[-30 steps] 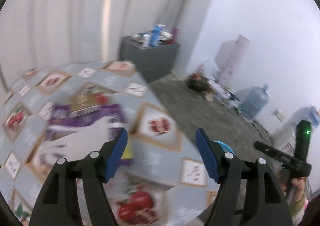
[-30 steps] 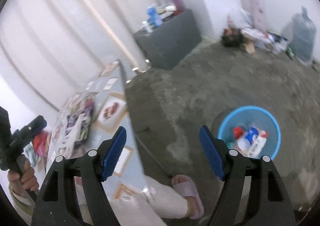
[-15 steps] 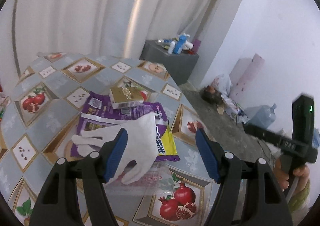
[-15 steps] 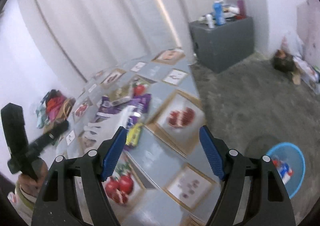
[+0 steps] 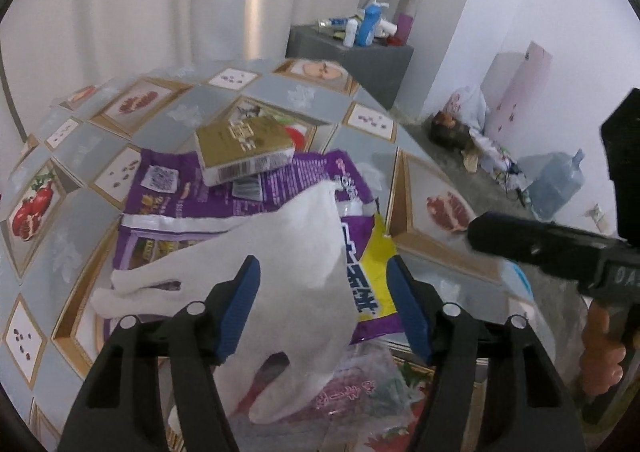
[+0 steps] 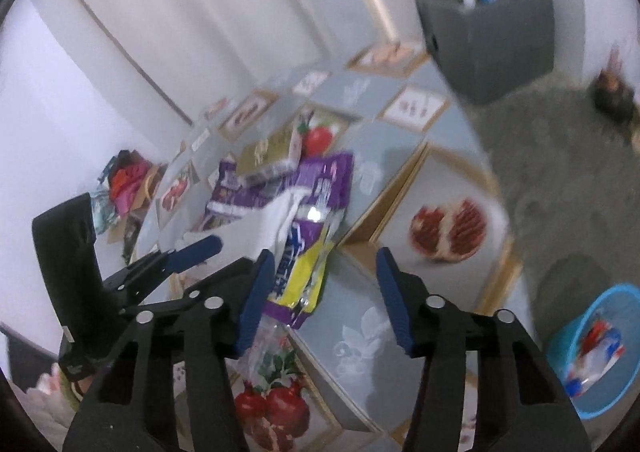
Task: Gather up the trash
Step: 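Grasp the white glove with the left tool while the right tool grasps the purple snack bag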
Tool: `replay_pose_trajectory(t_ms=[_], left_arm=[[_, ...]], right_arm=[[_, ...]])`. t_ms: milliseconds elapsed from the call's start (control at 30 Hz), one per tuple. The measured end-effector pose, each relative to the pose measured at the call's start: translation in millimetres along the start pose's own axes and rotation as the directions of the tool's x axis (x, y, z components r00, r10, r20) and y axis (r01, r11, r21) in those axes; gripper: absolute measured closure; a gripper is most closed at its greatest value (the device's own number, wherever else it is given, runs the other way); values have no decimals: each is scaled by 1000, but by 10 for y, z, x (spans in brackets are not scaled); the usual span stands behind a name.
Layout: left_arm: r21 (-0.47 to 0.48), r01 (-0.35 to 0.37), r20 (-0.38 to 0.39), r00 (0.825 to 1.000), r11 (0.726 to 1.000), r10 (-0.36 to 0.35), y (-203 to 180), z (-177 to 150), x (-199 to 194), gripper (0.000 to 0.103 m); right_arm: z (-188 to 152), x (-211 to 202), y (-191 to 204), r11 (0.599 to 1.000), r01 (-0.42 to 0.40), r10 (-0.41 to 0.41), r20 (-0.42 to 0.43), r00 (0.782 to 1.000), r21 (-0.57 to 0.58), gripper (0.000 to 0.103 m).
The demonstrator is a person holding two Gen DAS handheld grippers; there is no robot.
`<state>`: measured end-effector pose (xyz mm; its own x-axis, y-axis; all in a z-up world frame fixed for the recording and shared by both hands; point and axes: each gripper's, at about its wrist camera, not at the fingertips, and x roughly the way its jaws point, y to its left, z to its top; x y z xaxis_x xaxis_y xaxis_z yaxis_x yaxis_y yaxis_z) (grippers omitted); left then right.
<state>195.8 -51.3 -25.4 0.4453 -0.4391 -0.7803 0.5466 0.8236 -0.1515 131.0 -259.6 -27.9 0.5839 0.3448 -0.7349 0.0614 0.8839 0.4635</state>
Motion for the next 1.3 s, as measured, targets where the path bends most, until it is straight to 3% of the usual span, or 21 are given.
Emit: replay_pose_trajectory(t_ms=[233, 367, 600, 800, 867, 933, 1000, 1300], left_arm=[[-33, -16, -81, 997, 999, 14, 107, -128, 184, 51], [-45, -13, -70, 997, 999, 10, 138, -135, 170, 52], [-83, -3, -59, 998, 997, -2, 231, -139, 155, 66], [-104, 13, -52, 998, 994, -19, 297, -153, 142, 73], [-103, 9, -52, 999, 995, -15, 292, -157, 141, 74], [-101, 9, -54, 998, 995, -15, 299, -158, 147, 75], [-106, 11, -54, 998, 994, -17, 297, -154, 150, 75], [-109, 13, -54, 998, 994, -19, 297, -158, 145, 75]], right_arm=[[-98, 301, -54, 994, -78, 85, -87, 993, 77, 66], [-109, 413, -74, 990, -99, 111, -119, 987, 102, 72], [-145, 475, -152, 977, -151, 172, -137, 976, 150, 88], [-178, 545, -148, 967, -182, 208, -142, 968, 179, 90], [-196, 520, -208, 948, -234, 265, -130, 955, 214, 90], [-202, 476, -274, 908, -328, 363, -97, 927, 260, 91], [-200, 459, -283, 893, -363, 397, -86, 914, 265, 91], [-250, 634, -177, 922, -291, 333, -138, 933, 256, 95]])
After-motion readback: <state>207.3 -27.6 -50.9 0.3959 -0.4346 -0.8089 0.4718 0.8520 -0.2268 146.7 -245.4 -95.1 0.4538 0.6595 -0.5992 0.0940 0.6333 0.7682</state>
